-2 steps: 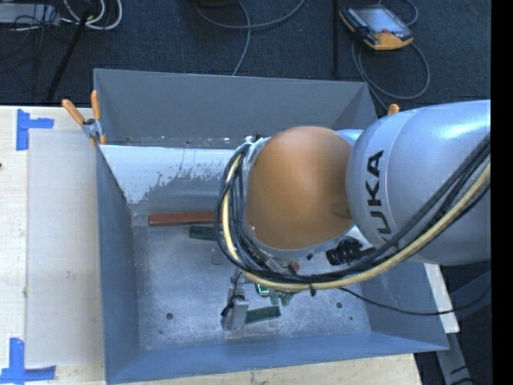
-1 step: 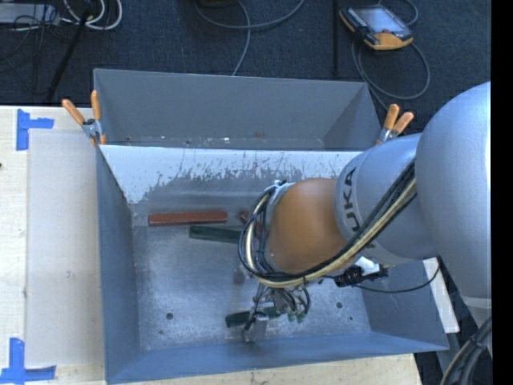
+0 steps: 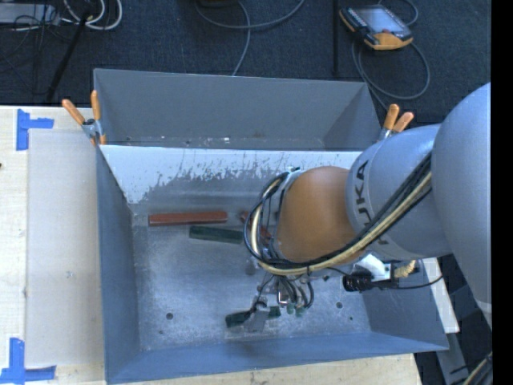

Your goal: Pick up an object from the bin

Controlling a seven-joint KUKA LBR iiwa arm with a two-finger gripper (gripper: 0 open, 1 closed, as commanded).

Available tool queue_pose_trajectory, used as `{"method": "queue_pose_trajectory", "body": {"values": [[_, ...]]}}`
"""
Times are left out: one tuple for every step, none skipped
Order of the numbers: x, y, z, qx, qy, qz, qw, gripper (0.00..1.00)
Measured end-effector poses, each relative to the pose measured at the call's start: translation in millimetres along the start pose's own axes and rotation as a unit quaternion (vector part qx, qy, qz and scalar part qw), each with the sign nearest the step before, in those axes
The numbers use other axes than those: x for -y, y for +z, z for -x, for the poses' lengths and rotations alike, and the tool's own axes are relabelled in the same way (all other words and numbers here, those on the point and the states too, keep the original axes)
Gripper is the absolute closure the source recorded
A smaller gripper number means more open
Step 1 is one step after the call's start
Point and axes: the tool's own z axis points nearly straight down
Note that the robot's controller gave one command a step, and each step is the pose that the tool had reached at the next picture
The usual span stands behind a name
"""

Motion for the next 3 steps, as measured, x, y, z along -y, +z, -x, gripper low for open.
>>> {"method": "queue_pose_trajectory", "body": {"values": [[-12, 1, -6.6, -0.0013, 0.021, 0.000, 0.9998, 0.00], [-1, 32, -11.8, -0.0019, 0.020, -0.001, 0.9998, 0.00], [-1, 33, -11.6, -0.0002, 0.022, 0.000, 0.9998, 0.00]]}}
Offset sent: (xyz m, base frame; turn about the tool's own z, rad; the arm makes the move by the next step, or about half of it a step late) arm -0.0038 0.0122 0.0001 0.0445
